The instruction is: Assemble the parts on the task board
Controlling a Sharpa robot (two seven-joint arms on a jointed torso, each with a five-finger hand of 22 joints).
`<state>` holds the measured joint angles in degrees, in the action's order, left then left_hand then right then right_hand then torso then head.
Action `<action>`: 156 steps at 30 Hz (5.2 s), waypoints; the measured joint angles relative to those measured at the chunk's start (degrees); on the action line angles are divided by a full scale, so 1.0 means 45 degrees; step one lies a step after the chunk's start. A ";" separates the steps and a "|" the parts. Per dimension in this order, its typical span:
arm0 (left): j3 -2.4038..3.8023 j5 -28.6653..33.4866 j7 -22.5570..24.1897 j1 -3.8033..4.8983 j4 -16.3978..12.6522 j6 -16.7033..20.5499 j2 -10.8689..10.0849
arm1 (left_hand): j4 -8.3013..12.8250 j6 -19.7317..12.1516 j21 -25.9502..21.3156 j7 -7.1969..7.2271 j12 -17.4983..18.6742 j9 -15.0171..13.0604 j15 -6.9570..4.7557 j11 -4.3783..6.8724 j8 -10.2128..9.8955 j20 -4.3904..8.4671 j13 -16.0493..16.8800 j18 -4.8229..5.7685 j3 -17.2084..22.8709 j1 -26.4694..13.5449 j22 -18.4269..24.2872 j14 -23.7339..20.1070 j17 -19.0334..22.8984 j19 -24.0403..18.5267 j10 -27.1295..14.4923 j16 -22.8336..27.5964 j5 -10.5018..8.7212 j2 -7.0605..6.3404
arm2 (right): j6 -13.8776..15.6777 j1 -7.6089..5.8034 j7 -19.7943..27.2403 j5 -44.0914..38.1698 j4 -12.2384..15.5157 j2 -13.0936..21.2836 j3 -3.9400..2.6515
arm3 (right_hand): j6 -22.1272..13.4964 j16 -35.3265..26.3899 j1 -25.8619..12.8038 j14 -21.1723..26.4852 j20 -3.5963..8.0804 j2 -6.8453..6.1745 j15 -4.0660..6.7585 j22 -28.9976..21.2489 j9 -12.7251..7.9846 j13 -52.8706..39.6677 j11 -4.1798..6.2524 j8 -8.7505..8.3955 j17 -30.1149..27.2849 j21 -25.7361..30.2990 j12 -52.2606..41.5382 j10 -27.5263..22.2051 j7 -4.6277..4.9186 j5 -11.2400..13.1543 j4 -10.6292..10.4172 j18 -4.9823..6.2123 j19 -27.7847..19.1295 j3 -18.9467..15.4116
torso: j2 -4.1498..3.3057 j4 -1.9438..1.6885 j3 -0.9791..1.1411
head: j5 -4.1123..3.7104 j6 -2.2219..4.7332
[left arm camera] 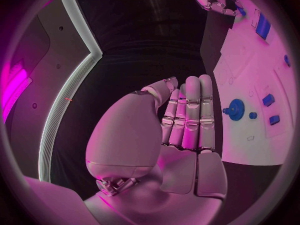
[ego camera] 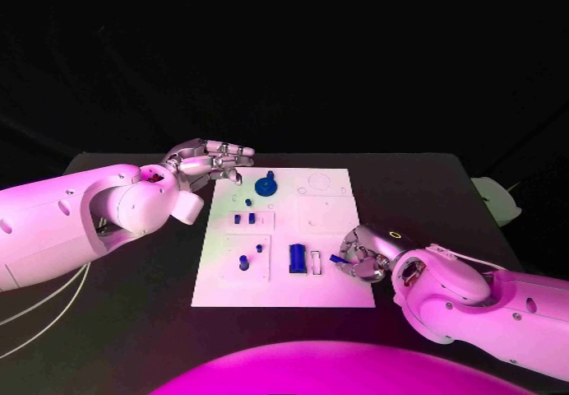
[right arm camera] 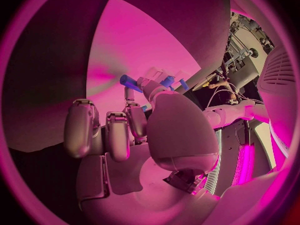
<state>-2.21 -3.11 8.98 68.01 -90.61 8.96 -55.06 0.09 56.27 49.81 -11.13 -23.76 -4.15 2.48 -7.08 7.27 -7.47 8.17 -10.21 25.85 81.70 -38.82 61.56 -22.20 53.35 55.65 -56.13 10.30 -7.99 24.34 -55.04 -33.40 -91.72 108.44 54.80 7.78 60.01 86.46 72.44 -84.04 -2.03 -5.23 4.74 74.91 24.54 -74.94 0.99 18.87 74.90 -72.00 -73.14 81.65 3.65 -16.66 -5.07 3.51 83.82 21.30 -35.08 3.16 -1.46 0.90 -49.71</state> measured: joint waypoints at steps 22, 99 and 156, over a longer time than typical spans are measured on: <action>0.0000 -0.0001 -0.0019 0.0000 -0.0025 -0.0041 0.0008 | 0.0000 0.0000 -0.0046 0.0000 0.0000 0.0000 0.0000 0.0000 0.0053 0.0000 0.0000 0.0000 0.0000 0.0000 -0.0002 0.0000 -0.0001 0.0000 0.0001 0.0000 0.0000 0.0000 | 0.1101 -0.0029 -0.0013 0.2099 -0.0572 -0.1197 -0.0004 | -0.0038 0.0000 -0.0637 0.0001 -0.0001 -0.0202 -0.0002 0.0008 0.0013 0.0003 -0.0002 0.0044 0.0008 0.0000 -0.0051 -0.0002 0.0038 -0.0072 0.0313 -0.0001 0.0000 0.0712 | -0.0015 -0.0001 0.0009 | 0.0016 -0.0017; 0.0001 -0.0110 -0.0241 0.0001 -0.0044 -0.0195 -0.0061 | 0.0000 0.0001 -0.0045 0.0001 -0.0095 0.0001 0.0000 0.0000 0.0052 0.0000 0.0000 -0.0001 0.0000 0.0000 0.0004 0.0000 0.0006 0.0000 0.0001 0.0000 0.0000 0.0000 | 0.0140 0.0104 0.0150 0.2009 -0.0159 -0.0823 -0.0007 | 0.0526 0.0149 -0.1731 0.0001 0.0044 0.0072 -0.0004 0.0010 0.0890 0.0007 0.0191 0.0485 0.0001 -0.0343 -0.0739 0.0426 -0.0344 -0.1178 -0.1951 -0.0001 0.0045 -0.3787 | 0.0015 0.0023 0.0017 | 0.0018 -0.0066; -0.0001 -0.0174 -0.0269 -0.0004 -0.0015 -0.0235 -0.0049 | 0.0034 0.0000 -0.0045 0.0001 -0.0124 0.0001 0.0000 0.0000 0.0101 0.0000 0.0000 -0.0001 0.0034 0.0000 0.0013 0.0000 0.0018 0.0000 0.0001 0.0001 0.0000 0.0000 | 0.0278 0.0018 0.0989 0.1800 0.0051 -0.0335 -0.0026 | 0.0530 0.0064 -0.0457 0.0001 0.0135 0.0298 0.0088 0.0001 0.0908 0.0000 0.0240 0.0528 0.0009 -0.0053 -0.0739 0.0474 -0.0348 0.0155 -0.1316 -0.0002 0.0044 -0.4245 | 0.0046 0.0016 -0.0007 | -0.0002 -0.0067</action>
<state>-2.22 -3.89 7.77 67.99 -90.68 7.90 -55.28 0.24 56.27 49.60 -11.13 -24.32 -4.15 2.48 -7.08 7.72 -7.47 8.17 -10.22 26.00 81.70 -38.76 61.56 -22.12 53.35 55.66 -56.12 10.30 -7.99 25.59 -54.96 -28.95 -83.62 108.67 53.29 7.67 62.39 86.75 70.38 -84.03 -1.43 -3.89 5.13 74.91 28.62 -74.94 2.07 21.25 74.94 -72.24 -76.47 83.78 2.08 -15.96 -10.99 3.50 84.02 2.20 -34.88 3.23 -1.49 0.89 -50.01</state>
